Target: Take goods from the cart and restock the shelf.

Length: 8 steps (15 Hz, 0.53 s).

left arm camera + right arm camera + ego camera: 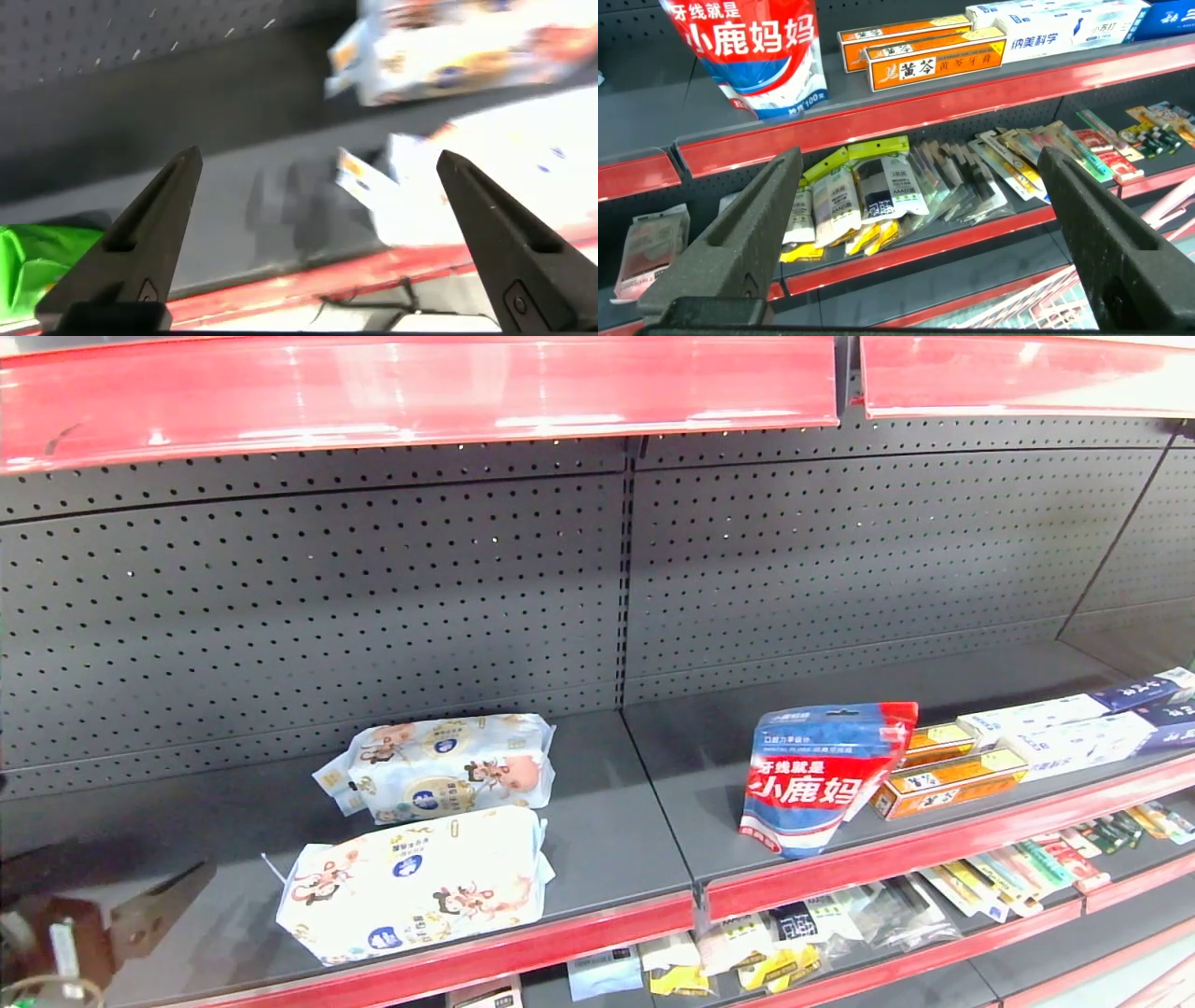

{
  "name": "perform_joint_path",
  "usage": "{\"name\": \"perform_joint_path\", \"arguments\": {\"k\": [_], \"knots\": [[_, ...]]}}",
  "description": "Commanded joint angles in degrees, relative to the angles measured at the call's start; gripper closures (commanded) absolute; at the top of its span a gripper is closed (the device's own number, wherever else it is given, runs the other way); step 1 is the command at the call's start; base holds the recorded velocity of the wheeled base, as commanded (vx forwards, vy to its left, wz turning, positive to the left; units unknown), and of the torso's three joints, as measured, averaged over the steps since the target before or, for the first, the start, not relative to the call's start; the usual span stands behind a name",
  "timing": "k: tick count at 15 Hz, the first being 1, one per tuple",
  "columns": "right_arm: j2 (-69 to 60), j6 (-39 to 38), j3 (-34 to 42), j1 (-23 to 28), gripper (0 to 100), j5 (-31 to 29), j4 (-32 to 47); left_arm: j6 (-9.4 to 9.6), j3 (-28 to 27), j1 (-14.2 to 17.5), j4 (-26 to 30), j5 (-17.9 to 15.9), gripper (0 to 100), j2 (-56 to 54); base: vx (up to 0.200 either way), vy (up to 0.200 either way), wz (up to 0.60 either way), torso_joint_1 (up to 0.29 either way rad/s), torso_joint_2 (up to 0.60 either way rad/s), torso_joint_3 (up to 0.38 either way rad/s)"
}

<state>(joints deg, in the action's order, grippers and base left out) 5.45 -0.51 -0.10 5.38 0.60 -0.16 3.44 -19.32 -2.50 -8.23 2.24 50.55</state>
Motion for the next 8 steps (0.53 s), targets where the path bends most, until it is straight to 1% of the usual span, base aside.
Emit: {"name": "perform_joint_path", "arguments": {"k": [1,3,4,5,6,7,8], "knots": [[0.1,0.0,0.0,0.0,0,0.0,0.0,2.01,0.9,4.3,11.4,-9.2,0,-22.3,0.000,0.000,0.00,0.000,0.00,0.000],[0.1,0.1,0.0,0.0,0,0.0,0.0,2.10,1.4,3.6,16.9,-9.5,0,-29.3,0.000,0.000,0.00,0.000,0.00,0.000],[0.1,0.1,0.0,0.0,0,0.0,0.0,2.10,1.8,2.6,17.9,-9.7,0,-31.7,0.000,0.000,0.00,0.000,0.00,0.000],[0.1,0.0,0.0,0.0,0,0.0,0.0,2.10,2.7,1.1,17.9,-9.7,0,-33.9,0.000,0.000,0.00,0.000,0.00,0.000],[0.1,0.1,0.0,0.0,0,0.0,0.0,2.10,3.0,0.7,17.9,-9.7,0,-34.6,0.000,0.000,0.00,0.000,0.00,0.000],[0.1,0.0,0.0,0.0,0,0.0,0.0,2.19,4.4,0.0,18.0,-9.7,0,-38.2,0.000,0.000,0.00,0.000,0.00,0.000],[0.1,0.0,0.0,0.0,0,0.0,0.0,2.19,4.7,0.0,18.1,-9.6,0,-39.6,0.000,0.000,0.00,0.000,0.00,0.000]]}}
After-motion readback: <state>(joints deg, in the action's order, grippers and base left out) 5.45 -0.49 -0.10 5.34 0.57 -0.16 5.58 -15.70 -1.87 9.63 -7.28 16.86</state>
